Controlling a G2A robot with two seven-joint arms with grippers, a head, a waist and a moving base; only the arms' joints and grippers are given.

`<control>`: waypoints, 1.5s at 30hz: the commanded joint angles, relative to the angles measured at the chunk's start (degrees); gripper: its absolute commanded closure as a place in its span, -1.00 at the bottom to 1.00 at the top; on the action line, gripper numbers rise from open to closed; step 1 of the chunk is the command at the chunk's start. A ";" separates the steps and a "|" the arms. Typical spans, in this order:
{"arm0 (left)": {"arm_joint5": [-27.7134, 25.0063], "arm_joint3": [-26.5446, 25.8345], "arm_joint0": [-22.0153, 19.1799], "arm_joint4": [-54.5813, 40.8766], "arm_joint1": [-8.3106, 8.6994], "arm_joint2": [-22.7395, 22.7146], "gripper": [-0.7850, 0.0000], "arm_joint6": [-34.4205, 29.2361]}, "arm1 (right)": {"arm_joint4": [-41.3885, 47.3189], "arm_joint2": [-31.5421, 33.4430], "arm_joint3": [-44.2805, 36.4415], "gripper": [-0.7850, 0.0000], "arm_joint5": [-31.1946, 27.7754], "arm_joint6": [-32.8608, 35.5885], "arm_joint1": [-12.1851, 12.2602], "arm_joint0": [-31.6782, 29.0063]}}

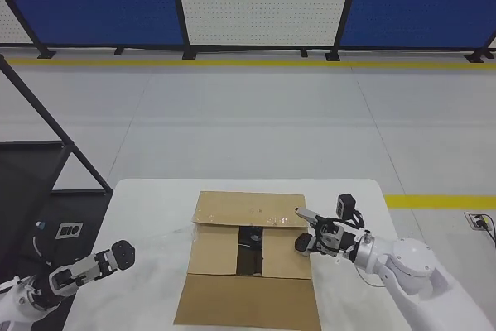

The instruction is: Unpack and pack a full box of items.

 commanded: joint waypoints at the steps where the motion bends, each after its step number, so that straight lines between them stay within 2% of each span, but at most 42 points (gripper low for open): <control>1: 0.00 0.00 0.00 0.00 0.00 0.00 -1.00 0.00 | 0.00 0.00 0.00 -1.00 0.01 0.00 0.00 0.00; 8: 0.65 -2.78 1.70 1.78 -0.12 -0.29 -1.00 2.87 | 2.89 -0.54 0.03 -1.00 0.55 -5.68 -0.92 -0.31; 20: 0.34 -3.51 4.72 1.24 -0.27 -2.26 -1.00 3.26 | 8.83 -1.13 1.15 -1.00 -3.74 -10.02 -2.95 1.76; 25: -0.29 -3.40 6.31 0.85 -0.38 -3.17 -1.00 3.38 | 11.92 -1.94 2.19 -1.00 -3.42 -11.97 -4.07 4.58; 31: -1.02 -3.27 8.33 -0.14 -0.58 -4.23 -1.00 3.78 | 13.73 -3.81 3.59 -1.00 -5.90 -16.37 -5.81 8.76; 34: -1.25 -3.31 9.03 -0.72 -0.70 -4.63 -1.00 4.14 | 13.54 -4.63 4.17 -1.00 -4.76 -17.11 -6.17 9.88; 40: -1.33 -3.39 9.56 -1.03 -0.89 -5.15 -1.00 4.68 | 13.54 -4.63 4.17 -1.00 -4.76 -17.11 -6.17 9.88; 45: -0.68 -3.06 8.15 -1.56 -1.13 -4.23 -1.00 6.06 | 14.23 -4.34 3.25 -1.00 -5.22 -17.48 -6.26 8.50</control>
